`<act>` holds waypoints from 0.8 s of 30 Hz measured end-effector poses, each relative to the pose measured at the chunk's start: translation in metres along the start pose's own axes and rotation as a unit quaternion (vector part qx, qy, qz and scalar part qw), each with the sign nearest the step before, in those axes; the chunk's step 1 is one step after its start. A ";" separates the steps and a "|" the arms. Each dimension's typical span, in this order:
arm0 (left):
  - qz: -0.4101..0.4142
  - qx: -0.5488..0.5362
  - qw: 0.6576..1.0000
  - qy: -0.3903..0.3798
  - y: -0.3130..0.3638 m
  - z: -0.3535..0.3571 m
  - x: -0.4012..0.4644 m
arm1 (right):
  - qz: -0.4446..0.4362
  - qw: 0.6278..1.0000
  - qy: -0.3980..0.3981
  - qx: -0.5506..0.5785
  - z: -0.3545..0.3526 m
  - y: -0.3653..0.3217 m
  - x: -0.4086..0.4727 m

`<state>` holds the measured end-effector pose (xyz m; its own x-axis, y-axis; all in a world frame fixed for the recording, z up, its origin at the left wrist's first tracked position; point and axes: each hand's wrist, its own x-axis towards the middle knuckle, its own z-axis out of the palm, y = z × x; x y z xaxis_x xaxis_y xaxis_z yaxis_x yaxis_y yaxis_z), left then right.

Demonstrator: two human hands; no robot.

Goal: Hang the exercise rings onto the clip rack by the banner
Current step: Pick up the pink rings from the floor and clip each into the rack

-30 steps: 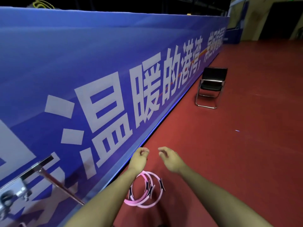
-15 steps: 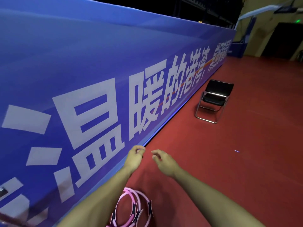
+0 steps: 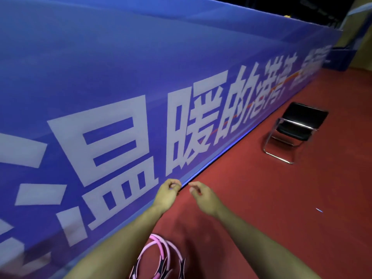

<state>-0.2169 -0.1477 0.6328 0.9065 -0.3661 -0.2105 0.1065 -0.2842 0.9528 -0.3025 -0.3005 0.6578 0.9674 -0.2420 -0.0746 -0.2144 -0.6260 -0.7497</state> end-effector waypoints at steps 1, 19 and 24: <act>-0.004 0.002 1.000 0.011 -0.001 0.001 0.006 | -0.009 1.000 -0.015 0.005 -0.002 0.003 0.012; -0.116 -0.055 0.927 0.353 -0.005 0.001 -0.009 | -0.181 0.935 -0.306 -0.016 0.005 0.004 0.146; -0.149 -0.069 0.899 0.406 -0.030 -0.012 -0.038 | -0.201 0.907 -0.368 -0.037 0.049 -0.004 0.132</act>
<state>-0.2495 -0.1144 0.6151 0.8222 0.4920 -0.2861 0.3939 -0.1291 0.9101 -0.1674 -0.2936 0.6194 0.7910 0.5611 -0.2439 0.1942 -0.6083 -0.7696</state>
